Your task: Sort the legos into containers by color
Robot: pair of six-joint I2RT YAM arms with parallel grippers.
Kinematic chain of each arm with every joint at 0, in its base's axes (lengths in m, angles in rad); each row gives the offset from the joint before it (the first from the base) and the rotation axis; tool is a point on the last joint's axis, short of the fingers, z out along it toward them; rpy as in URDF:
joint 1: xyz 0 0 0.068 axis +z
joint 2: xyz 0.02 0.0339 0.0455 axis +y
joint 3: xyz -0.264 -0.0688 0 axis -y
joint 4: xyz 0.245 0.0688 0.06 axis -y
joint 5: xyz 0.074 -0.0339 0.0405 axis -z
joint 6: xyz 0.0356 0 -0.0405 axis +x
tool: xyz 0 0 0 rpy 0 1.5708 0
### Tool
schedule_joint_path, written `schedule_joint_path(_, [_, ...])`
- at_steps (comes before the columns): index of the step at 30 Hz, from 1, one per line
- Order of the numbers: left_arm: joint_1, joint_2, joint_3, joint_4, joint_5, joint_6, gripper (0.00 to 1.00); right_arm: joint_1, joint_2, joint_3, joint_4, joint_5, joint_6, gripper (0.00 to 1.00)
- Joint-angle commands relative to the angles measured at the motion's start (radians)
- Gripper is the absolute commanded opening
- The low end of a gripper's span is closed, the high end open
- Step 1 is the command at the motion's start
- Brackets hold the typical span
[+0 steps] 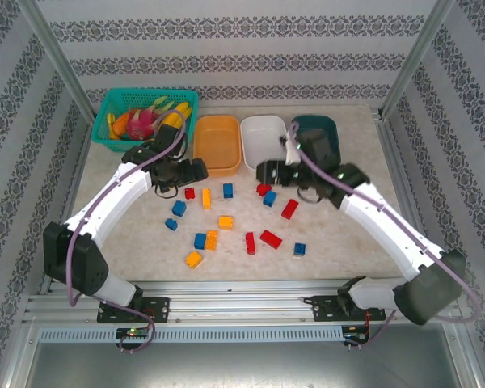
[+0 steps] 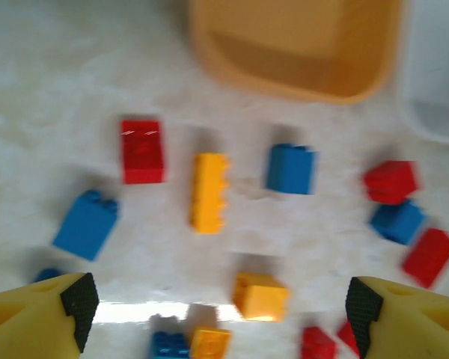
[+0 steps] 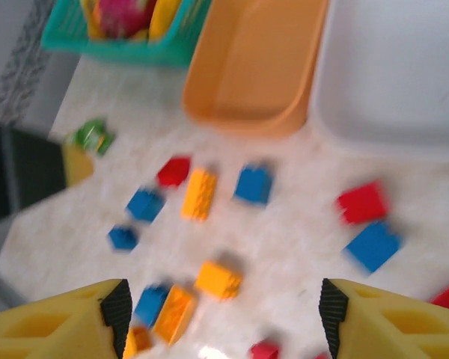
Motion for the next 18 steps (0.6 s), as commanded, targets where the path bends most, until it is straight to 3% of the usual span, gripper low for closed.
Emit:
schedule_joint_path(1, [0.031, 0.059, -0.012, -0.049, 0.019, 0.123, 0.86, 0.072, -0.078, -0.146, 0.246, -0.074, 0.114, 0.73])
schedule_joint_path(8, [0.100, 0.279, 0.079, -0.045, 0.049, 0.225, 0.70, 0.147, -0.074, -0.196, 0.233, -0.050, 0.134, 0.75])
schedule_joint_path(18, [0.101, 0.461, 0.212, -0.080, 0.012, 0.258, 0.60, 0.158, -0.070, -0.200, 0.213, -0.038, 0.137, 0.75])
